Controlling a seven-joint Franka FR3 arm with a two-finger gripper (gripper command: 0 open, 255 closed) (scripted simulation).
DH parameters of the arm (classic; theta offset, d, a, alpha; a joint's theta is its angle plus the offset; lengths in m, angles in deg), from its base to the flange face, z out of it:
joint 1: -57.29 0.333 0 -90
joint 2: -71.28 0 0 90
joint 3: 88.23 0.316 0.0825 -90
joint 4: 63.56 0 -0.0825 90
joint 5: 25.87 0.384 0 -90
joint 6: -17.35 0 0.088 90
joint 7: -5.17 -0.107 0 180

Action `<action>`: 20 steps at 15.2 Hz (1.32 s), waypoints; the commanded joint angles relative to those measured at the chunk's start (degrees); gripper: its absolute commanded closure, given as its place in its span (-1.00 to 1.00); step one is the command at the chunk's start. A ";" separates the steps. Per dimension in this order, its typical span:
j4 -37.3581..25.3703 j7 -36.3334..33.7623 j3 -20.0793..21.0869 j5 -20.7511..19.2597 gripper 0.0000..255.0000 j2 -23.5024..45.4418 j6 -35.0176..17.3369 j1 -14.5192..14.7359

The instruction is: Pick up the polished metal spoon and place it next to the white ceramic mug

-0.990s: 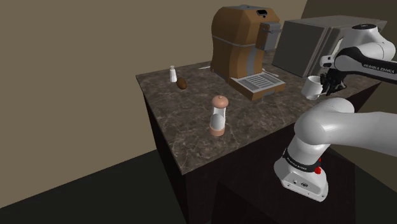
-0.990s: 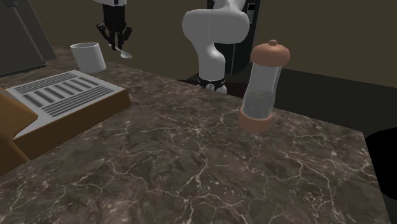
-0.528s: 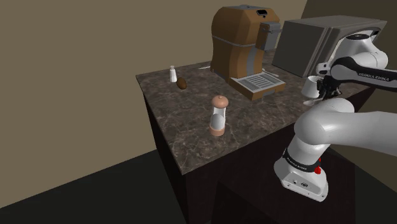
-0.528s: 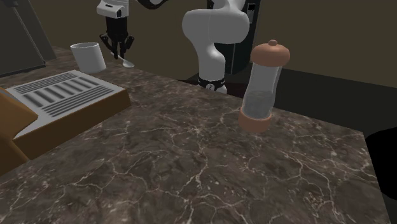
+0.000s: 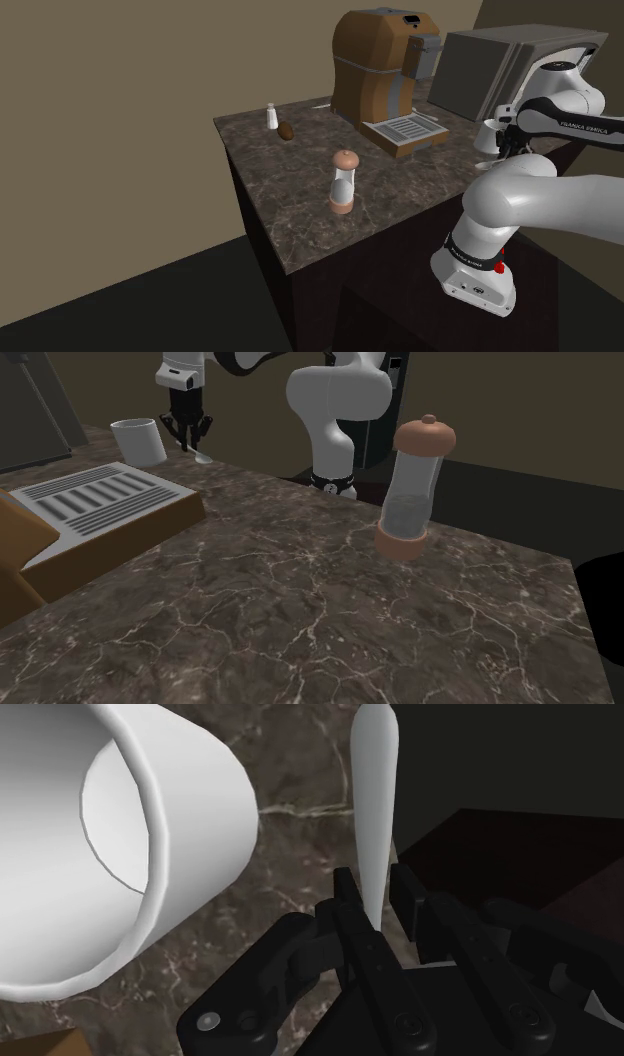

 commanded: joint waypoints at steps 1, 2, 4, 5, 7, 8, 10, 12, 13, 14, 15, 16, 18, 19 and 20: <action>0.02 -0.01 -0.03 -0.03 1.00 0.00 -0.02 -0.01; 0.02 -0.01 -0.03 -0.03 1.00 0.00 -0.02 -0.01; 0.02 -0.01 -0.03 -0.04 -1.00 0.00 -0.02 -0.01; 0.02 -0.01 -0.03 -0.03 -1.00 0.00 -0.02 -0.01; 0.02 -0.01 -0.03 -0.04 -1.00 0.00 -0.02 -0.01; 0.02 -0.01 -0.03 -0.03 -1.00 0.00 -0.02 -0.01; -0.28 1.05 4.77 4.02 -1.00 -0.98 2.70 -1.22; -0.91 1.87 8.86 7.49 -1.00 -1.82 5.22 -1.92; -0.91 1.86 8.86 7.47 -1.00 -1.85 5.25 -1.90; -0.90 1.86 8.86 7.47 -1.00 -1.86 5.26 -1.90; -0.91 1.86 8.86 7.47 -1.00 -1.85 5.26 -1.90; -0.91 1.86 8.86 7.47 -1.00 -1.85 5.26 -1.90; -0.91 1.86 8.86 7.47 -1.00 -1.85 5.26 -1.90; -0.91 1.86 8.86 7.47 -1.00 -1.85 5.26 -1.90; -0.91 1.86 8.86 7.47 -1.00 -1.85 5.26 -1.90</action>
